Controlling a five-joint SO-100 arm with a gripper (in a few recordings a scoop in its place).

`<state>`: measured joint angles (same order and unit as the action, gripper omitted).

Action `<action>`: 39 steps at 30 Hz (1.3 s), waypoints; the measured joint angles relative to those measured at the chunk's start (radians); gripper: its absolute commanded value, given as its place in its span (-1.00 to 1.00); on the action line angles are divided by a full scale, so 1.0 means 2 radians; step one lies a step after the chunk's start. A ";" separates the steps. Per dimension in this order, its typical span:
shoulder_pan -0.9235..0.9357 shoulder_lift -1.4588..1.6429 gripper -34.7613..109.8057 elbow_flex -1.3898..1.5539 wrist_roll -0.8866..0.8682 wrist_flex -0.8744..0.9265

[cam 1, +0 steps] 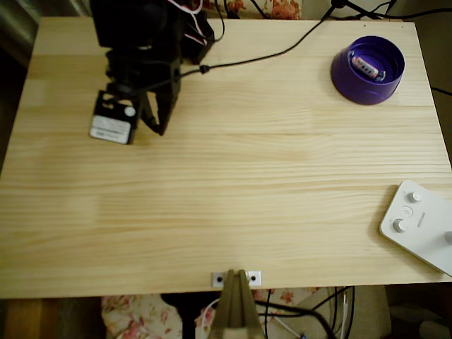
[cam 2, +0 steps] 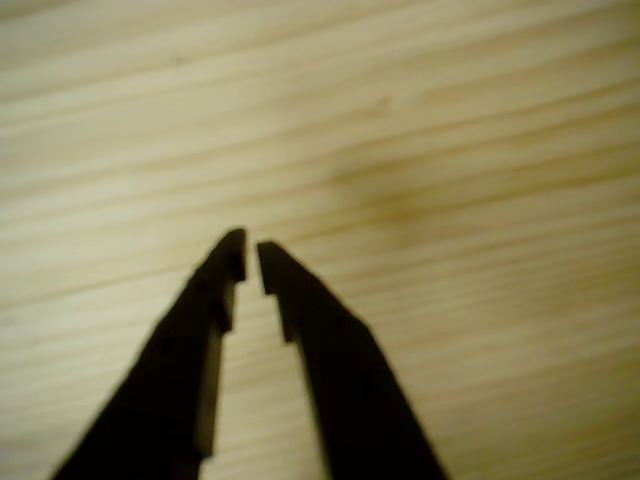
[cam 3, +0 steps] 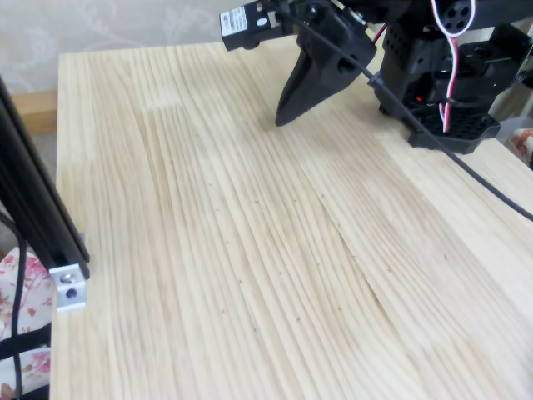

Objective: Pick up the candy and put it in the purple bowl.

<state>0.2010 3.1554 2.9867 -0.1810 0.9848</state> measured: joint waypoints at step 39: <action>0.024 0.056 -0.52 0.019 0.054 0.029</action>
<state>0.2485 3.2674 3.0250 -0.0721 1.0431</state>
